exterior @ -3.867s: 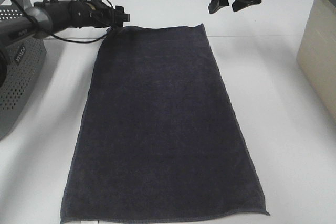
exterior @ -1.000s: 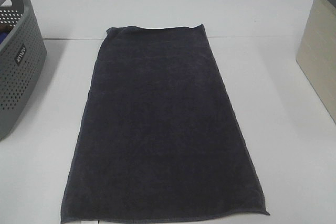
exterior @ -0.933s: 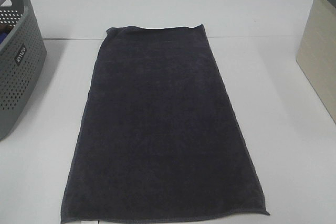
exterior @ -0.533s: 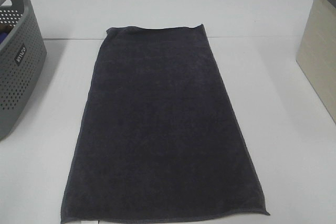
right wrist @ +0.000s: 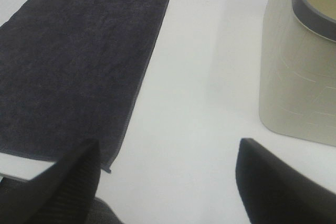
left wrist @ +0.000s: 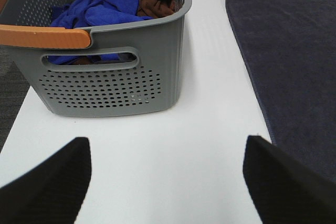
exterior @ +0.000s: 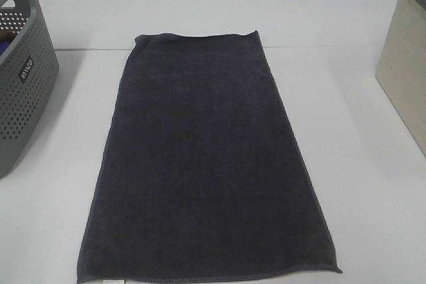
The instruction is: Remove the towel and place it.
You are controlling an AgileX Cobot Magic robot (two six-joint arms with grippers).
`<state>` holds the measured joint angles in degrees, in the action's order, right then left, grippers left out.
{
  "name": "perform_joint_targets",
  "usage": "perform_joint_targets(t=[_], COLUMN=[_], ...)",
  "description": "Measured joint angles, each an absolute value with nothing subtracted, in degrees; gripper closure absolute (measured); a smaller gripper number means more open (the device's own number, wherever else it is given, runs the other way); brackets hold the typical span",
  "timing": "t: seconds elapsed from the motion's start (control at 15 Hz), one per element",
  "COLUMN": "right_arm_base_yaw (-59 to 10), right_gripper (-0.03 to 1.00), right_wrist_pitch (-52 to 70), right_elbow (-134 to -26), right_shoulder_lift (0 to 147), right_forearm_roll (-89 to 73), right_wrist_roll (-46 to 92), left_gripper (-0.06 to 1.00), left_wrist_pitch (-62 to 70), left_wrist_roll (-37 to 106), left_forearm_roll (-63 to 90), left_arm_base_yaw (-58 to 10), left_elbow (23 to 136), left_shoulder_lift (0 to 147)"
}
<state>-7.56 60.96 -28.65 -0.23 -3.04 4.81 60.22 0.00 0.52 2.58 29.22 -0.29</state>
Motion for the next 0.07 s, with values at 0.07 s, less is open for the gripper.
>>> perform_joint_targets(t=[0.07], right_arm_base_yaw=[-7.6], right_gripper=[0.26], right_wrist_pitch=[61.0], right_elbow=[-28.6], right_shoulder_lift=[-0.2], right_forearm_roll=[-3.0], right_wrist_roll=[4.8], left_gripper=[0.19], left_wrist_pitch=[60.2], left_wrist_roll=[0.0], left_forearm_roll=[0.5], left_arm_base_yaw=[2.6], left_elbow=[29.2], left_shoulder_lift=[-0.3])
